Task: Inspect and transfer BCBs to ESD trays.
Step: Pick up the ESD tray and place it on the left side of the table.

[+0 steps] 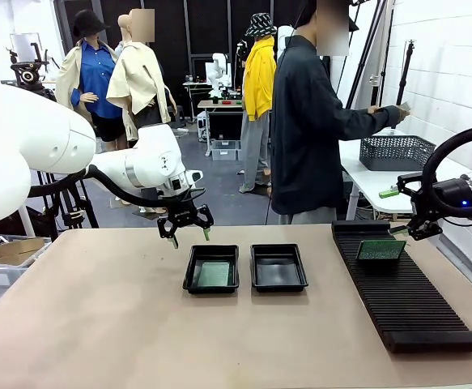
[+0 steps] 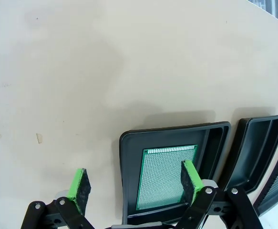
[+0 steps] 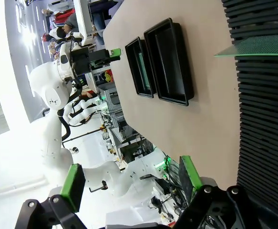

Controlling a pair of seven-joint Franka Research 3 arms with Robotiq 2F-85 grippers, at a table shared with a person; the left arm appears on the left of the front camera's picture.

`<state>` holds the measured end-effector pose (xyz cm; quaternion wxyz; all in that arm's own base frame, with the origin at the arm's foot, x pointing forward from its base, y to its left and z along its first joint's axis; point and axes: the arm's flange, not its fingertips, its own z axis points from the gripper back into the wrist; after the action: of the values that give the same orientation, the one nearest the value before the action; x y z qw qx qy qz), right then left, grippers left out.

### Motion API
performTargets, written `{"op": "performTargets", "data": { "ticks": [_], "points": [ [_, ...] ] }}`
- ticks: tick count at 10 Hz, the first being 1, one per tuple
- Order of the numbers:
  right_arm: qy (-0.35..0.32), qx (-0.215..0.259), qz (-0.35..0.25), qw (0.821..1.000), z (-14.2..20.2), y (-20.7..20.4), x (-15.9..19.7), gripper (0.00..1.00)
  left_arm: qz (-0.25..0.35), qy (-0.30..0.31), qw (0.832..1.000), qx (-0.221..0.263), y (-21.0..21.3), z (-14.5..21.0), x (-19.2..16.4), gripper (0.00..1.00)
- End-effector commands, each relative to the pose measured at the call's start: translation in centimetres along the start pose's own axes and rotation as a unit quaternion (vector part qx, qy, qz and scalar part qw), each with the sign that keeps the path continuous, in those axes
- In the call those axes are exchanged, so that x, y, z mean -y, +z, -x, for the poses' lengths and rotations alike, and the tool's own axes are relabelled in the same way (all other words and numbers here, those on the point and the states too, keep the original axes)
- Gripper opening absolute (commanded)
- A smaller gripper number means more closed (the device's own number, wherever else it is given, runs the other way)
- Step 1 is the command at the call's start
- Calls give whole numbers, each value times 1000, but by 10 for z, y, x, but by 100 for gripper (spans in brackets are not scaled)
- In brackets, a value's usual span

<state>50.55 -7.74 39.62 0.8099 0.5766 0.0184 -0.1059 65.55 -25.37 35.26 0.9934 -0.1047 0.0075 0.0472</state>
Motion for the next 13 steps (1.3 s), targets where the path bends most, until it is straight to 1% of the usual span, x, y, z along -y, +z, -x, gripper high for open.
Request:
{"op": "performTargets", "data": {
  "ticks": [1, 5, 7, 8, 10, 12, 13],
  "points": [
    [2, 1, 10, 1000, 3, -2, 0, 100, 3, 2, 1000, 1, 1, -3, 0, 100],
    [2, 1, 10, 1000, 3, -2, 0, 100, 3, 2, 1000, 1, 1, -3, 0, 100],
    [2, 1, 10, 1000, 3, -2, 0, 100, -15, 8, 1000, -3, -2, 10, -5, 100],
    [2, 1, 10, 1000, 3, -2, 0, 100, -4, -8, 1000, -6, -3, 19, -11, 100],
    [2, 1, 10, 1000, 3, -2, 0, 100, -21, -22, 1000, -4, -7, 29, -20, 100],
    [2, 1, 10, 1000, 3, -2, 0, 100, -15, -49, 999, 2, -14, 46, -22, 100],
    [2, 1, 10, 1000, 3, -2, 0, 100, -8, -63, 998, -4, -16, 50, -22, 100]
  ]
}}
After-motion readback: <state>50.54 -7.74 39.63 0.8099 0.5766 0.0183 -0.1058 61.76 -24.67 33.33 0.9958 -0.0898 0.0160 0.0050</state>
